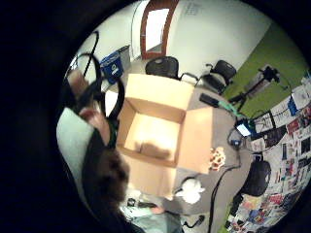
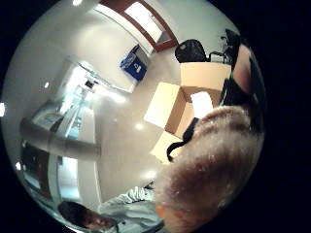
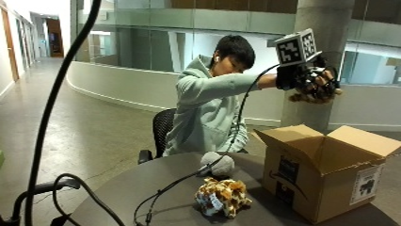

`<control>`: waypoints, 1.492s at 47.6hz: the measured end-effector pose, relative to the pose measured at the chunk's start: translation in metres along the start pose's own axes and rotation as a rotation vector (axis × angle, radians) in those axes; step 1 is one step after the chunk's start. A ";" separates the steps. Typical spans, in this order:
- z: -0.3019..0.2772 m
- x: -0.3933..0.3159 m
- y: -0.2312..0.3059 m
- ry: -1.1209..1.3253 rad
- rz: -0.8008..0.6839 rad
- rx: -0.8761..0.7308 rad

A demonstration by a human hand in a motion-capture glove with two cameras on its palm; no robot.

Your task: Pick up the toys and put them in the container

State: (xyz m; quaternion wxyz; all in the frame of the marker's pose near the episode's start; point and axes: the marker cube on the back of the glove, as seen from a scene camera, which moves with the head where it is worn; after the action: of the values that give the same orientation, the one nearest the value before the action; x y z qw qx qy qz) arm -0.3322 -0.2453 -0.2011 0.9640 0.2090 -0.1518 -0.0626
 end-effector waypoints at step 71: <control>-0.059 0.278 0.139 0.161 0.272 -0.179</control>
State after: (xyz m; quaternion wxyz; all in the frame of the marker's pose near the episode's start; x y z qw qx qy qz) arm -0.0422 -0.1485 -0.1191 0.9874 0.1044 -0.0947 0.0721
